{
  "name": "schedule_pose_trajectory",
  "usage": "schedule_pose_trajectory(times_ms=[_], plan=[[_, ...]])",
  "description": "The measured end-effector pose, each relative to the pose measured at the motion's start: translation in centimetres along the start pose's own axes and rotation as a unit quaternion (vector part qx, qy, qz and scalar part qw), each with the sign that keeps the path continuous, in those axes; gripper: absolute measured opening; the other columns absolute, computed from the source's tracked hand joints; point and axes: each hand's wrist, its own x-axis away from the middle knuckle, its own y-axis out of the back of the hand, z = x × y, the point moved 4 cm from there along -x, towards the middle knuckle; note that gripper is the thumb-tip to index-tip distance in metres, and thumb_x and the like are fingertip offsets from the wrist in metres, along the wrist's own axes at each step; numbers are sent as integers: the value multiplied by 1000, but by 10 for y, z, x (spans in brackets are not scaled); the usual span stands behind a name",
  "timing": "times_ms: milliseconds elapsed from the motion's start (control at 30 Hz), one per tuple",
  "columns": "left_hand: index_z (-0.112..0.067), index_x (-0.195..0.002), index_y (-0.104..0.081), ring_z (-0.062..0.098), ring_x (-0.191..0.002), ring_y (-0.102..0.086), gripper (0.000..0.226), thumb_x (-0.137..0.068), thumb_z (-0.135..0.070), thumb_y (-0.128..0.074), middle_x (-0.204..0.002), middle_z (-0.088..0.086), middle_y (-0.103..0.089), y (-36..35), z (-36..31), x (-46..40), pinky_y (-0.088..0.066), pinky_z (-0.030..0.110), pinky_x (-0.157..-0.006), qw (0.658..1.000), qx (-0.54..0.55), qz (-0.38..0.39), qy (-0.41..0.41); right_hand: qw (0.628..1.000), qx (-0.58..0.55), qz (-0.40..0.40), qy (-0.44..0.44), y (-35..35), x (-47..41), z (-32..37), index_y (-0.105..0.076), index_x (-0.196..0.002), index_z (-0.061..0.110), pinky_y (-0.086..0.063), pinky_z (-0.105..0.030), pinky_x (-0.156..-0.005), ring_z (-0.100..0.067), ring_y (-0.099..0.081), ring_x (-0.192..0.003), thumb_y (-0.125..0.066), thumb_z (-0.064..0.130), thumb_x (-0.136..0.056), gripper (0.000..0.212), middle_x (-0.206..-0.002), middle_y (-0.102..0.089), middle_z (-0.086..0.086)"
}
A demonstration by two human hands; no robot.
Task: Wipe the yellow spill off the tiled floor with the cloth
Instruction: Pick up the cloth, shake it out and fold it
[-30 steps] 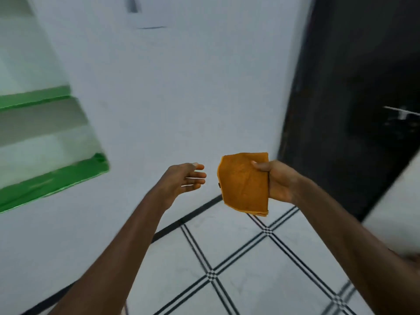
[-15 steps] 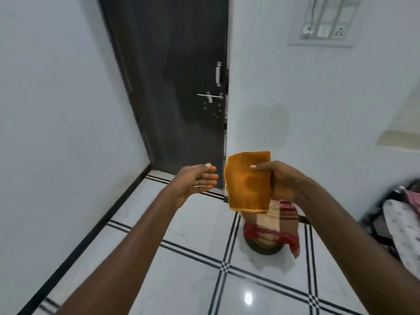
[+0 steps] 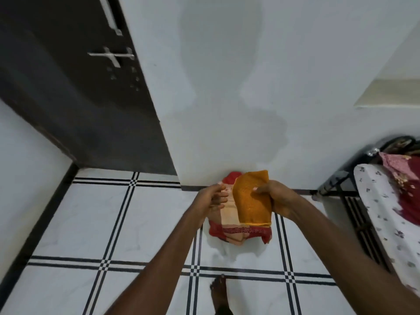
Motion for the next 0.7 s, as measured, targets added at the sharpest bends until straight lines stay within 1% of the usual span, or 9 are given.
schedule_pose_trajectory(times_ms=[100,200,267,367,433,533,600,633,700], plan=[[-6,-127,-66,28,-110,-70,41,-100,-35,-58,-118,15,-73,-3,34,-86,-59,35,-88,998,7,-5,57,998,-42,-15,-45,16,-84,-23,-42,-144,13,-58,-52,-78,-41,-63,-111,-63,7,-98,52,-127,-62,-18],[-5,-128,-63,29,-109,-70,41,-101,-34,-56,-119,16,-72,-5,80,-180,-58,29,-77,994,6,-15,106,992,-71,-31,-99,32,-188,-67,-44,-141,14,-56,-58,-89,-41,-63,-113,-65,10,-98,48,-126,-64,-17],[-4,-129,-61,31,-110,-68,41,-102,-33,-54,-121,17,-70,-4,104,-223,-58,34,-84,992,8,-21,123,987,-83,-35,-130,35,-236,-92,-43,-144,15,-51,-63,-101,-43,-62,-118,-69,14,-96,54,-131,-63,-17],[-8,-128,-61,32,-110,-68,40,-103,-37,-52,-119,14,-70,0,156,-303,-53,47,-101,987,11,-46,152,981,-116,-17,-156,43,-328,-139,-44,-141,16,-50,-62,-103,-43,-60,-122,-69,17,-95,53,-135,-62,-17],[-10,-125,-62,30,-105,-69,37,-102,-38,-53,-111,9,-72,5,179,-336,-55,47,-99,983,24,-70,171,981,-118,3,-151,49,-366,-157,-45,-137,18,-50,-60,-103,-42,-59,-124,-72,21,-93,52,-134,-62,-15],[-12,-110,-60,17,-79,-67,19,-103,-29,-54,-87,1,-69,5,225,-387,-58,29,-69,980,16,-88,175,991,-8,-13,-135,66,-430,-208,-51,-128,19,-56,-54,-96,-37,-62,-118,-73,28,-92,43,-129,-63,-11],[-15,-106,-58,16,-79,-66,11,-100,-25,-58,-86,1,-68,4,244,-405,-55,26,-67,980,0,-98,172,986,110,-49,-115,82,-459,-251,-62,-116,19,-58,-55,-92,-36,-67,-109,-75,37,-88,36,-119,-68,-8],[-15,-111,-58,20,-85,-70,22,-95,-28,-65,-92,4,-71,5,257,-415,-58,29,-71,982,-1,-98,163,978,172,-72,-96,91,-472,-274,-65,-111,24,-57,-56,-92,-33,-68,-104,-75,46,-83,37,-113,-70,-4],[-19,-125,-57,30,-101,-73,70,-70,-51,-86,-109,9,-73,21,320,-455,-63,41,-80,980,-7,-106,170,956,271,-100,-48,94,-475,-284,-64,-106,32,-53,-54,-95,-26,-66,-98,-72,52,-82,32,-104,-70,3]])
